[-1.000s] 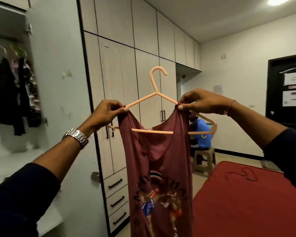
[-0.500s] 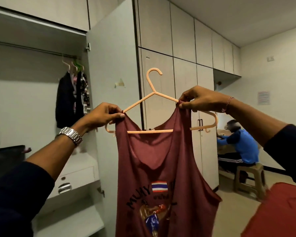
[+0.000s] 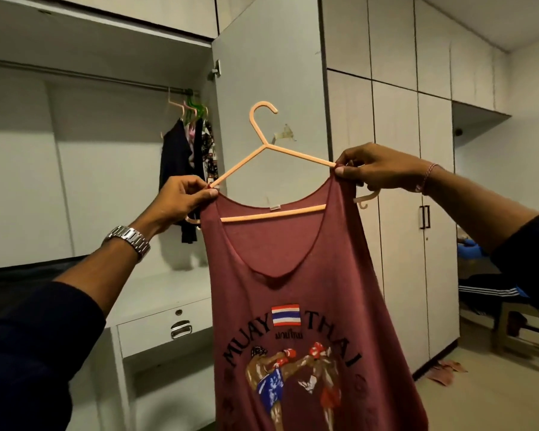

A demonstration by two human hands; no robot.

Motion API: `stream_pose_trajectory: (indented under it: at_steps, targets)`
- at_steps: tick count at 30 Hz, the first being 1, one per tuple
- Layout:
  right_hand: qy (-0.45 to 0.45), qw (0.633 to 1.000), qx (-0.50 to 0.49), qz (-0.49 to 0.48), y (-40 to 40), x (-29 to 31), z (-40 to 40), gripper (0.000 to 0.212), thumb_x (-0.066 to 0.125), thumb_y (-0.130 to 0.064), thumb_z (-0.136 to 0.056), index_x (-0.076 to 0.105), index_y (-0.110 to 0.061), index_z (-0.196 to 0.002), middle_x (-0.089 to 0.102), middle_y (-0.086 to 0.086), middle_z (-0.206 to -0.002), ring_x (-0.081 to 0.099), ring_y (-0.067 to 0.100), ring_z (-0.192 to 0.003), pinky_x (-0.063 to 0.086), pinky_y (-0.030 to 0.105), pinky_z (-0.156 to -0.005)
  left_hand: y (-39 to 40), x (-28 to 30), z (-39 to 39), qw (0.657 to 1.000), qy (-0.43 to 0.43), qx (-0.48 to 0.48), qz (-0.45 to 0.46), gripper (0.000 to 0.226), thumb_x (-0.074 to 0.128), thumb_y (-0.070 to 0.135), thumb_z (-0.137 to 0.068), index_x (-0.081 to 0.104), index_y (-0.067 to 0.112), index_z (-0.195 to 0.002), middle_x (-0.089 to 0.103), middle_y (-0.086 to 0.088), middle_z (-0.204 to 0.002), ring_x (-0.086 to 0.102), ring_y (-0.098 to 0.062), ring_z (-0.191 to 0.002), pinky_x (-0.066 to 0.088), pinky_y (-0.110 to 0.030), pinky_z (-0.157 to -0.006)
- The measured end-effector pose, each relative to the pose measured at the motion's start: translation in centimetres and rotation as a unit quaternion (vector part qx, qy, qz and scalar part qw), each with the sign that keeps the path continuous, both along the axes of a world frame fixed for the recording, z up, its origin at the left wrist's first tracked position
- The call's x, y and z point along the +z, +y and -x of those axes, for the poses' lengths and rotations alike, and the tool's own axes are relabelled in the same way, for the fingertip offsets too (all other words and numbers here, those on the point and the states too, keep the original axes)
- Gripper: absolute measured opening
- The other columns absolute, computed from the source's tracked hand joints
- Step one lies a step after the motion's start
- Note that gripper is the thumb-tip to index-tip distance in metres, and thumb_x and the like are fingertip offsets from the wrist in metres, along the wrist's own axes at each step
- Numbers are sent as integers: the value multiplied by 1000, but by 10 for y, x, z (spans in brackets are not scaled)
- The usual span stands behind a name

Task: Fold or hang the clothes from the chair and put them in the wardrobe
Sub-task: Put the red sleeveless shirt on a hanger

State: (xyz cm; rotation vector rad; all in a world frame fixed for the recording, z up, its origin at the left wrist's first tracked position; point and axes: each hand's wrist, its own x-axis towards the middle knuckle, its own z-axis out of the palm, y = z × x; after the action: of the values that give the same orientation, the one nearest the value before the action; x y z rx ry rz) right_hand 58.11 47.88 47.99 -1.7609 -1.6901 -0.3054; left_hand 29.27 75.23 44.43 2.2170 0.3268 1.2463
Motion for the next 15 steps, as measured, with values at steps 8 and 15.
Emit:
stream_pose_trajectory:
  at_steps: [8, 15]
  targets:
    - [44, 998, 38, 37, 49, -8, 2, 22, 59, -32, -100, 68, -14, -110, 65, 6, -90, 52, 18, -74, 47, 23, -54, 45, -7, 19, 999, -11, 25, 31, 22, 78, 18, -83, 73, 4, -99, 72, -1, -76, 63, -8, -63, 51, -21, -54]
    - [30, 999, 32, 13, 102, -11, -6, 30, 64, -46, -93, 71, -19, -105, 69, 7, -94, 56, 18, -75, 49, 31, -61, 85, -9, 17, 998, -3, 54, 17, 27, 76, 12, -84, 70, -6, -104, 70, -12, -83, 63, -6, -62, 49, -17, -52]
